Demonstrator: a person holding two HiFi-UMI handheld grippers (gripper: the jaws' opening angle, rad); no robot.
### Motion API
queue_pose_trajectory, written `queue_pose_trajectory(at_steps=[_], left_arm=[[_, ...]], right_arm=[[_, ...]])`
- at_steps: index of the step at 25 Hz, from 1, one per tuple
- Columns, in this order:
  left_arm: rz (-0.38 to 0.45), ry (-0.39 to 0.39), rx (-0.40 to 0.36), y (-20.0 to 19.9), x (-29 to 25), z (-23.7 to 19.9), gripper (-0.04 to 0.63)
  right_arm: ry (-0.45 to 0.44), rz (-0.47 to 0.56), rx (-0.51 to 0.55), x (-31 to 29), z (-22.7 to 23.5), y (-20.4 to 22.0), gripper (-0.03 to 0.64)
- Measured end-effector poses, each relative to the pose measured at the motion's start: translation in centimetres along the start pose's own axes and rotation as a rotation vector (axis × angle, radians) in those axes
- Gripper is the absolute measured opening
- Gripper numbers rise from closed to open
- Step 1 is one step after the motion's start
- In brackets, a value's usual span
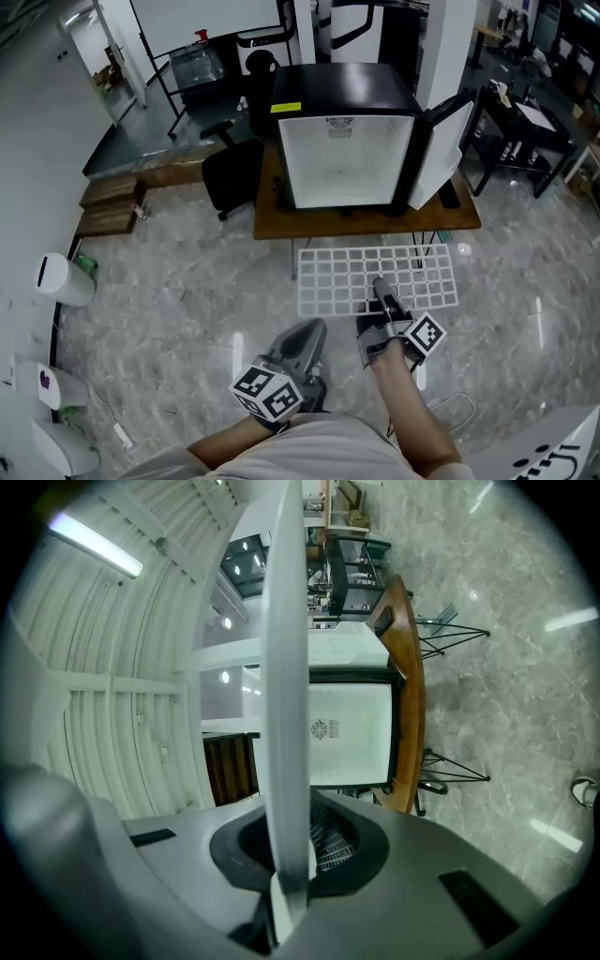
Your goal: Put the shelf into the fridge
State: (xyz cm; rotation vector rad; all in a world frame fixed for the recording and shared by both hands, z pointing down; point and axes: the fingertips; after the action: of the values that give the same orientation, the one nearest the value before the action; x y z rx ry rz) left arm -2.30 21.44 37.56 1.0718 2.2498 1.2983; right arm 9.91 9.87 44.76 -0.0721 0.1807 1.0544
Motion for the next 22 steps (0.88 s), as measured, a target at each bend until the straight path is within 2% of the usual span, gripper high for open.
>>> queue_pose_trajectory(at_steps=[10, 22], left_arm=[[-0.015, 0.038, 0.011, -5.8, -4.1, -9.5, 0.006], [-0.020, 0.027, 0.043, -8.8, -6.8, -15.8, 0.006]], right_arm=[[0.012, 0.050, -0.004, -10.9, -1.6, -1.1, 0.044], [0.047, 0.058, 0.029, -20.4, -0.8, -4.0, 0.044]])
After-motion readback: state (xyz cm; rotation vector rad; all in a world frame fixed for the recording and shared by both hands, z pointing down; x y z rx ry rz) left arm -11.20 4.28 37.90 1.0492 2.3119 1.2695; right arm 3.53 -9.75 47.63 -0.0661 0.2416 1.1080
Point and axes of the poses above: the fingertips, and each gripper's own axes: x backward along the fingers, z to its right, y out of its underside, and after that the axes turned 13 degrees about y, right-handed
